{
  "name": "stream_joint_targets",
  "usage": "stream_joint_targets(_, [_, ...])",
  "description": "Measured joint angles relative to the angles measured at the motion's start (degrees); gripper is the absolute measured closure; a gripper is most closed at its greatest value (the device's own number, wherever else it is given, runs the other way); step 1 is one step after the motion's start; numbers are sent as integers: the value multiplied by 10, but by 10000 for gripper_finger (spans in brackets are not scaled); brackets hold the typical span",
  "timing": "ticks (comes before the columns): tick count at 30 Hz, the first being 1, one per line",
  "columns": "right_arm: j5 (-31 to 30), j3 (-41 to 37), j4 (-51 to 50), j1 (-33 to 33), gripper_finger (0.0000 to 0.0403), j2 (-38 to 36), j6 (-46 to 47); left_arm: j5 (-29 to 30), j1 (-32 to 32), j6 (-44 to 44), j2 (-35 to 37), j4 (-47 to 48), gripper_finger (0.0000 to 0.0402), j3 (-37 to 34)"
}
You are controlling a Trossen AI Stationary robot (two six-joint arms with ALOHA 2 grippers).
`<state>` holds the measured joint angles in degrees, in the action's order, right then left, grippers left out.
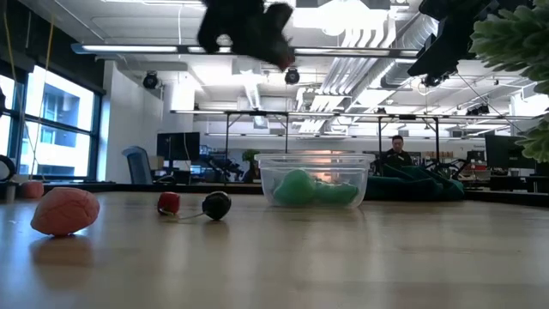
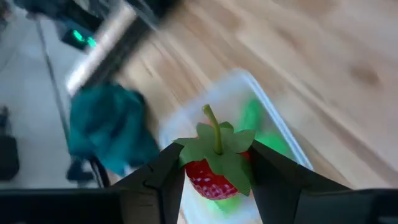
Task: Pick and placing Produce into tupperware
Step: Put the red strawberry into the transparent bin
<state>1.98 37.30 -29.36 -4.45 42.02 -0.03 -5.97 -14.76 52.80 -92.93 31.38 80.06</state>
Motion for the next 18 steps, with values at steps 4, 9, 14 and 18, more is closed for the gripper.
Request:
stream_joint_targets(4, [0,0,0,0,379,0,0,-83,-32,-30,-43,9,252,53])
stream_joint_targets(9, [0,0,0,0,379,0,0,-104,-66,-36,-113,32,268,103])
stream_joint_targets(14, [0,0,-1,0,379,0,0,-115,-87,-37,-172,35,262,129])
stream_joint_targets(18, [0,0,0,0,379,0,0,-115,-92,-37,-217,46,248,137])
